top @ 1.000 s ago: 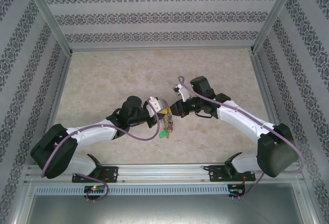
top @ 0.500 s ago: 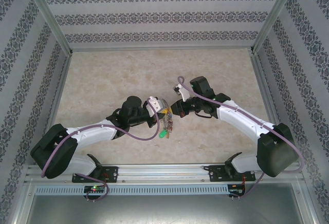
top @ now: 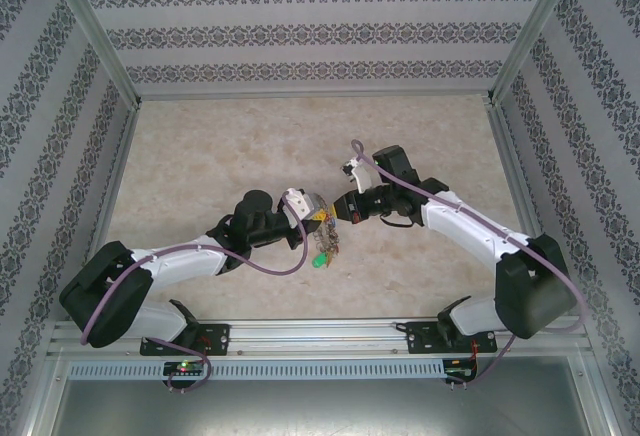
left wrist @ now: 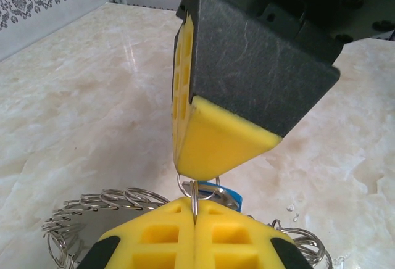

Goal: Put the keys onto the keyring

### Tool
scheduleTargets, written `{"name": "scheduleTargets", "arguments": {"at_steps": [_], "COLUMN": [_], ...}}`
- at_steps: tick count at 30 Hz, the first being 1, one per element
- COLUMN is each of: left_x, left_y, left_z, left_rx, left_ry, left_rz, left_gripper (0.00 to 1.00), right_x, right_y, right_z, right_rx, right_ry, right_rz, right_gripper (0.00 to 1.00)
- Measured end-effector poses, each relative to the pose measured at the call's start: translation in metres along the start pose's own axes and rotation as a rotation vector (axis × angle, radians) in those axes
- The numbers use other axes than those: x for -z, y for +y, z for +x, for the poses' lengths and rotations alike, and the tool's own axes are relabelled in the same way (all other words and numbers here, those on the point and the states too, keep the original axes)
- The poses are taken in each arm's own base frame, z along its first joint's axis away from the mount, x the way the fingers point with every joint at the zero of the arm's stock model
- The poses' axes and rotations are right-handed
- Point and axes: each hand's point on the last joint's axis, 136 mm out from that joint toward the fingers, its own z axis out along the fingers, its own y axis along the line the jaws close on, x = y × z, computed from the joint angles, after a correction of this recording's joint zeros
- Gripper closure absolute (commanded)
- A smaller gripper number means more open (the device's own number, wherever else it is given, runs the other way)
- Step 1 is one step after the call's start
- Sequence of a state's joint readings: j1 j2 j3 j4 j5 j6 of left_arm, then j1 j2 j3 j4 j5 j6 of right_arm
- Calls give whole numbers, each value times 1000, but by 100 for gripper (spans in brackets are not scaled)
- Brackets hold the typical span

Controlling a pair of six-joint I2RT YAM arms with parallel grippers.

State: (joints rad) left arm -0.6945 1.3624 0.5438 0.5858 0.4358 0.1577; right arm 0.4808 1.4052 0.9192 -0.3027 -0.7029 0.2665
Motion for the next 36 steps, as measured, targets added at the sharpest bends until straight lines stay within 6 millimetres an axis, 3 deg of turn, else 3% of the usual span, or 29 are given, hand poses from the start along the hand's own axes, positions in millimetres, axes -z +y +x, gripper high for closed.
{"name": "scheduleTargets", "arguments": {"at_steps": [21,29,36], "left_x": [0,0,-1], "left_y": [-2,-3,-3], "left_z": [-8,-6,-6], "left_rx": [26,-5,-14], "left_ry": [-35,-25,-3], "left_rz": [13,19,22], "left_gripper": [100,100,100], "right_x": [-1,19,13], "right_y": [0,16,35], "right_z": [-2,-15,-14], "right_rx": [-77,-25,18], "right_ry": [15,-55,-20], "right_rz": [-76,-74,-108], "right_gripper": [100,100,100]}}
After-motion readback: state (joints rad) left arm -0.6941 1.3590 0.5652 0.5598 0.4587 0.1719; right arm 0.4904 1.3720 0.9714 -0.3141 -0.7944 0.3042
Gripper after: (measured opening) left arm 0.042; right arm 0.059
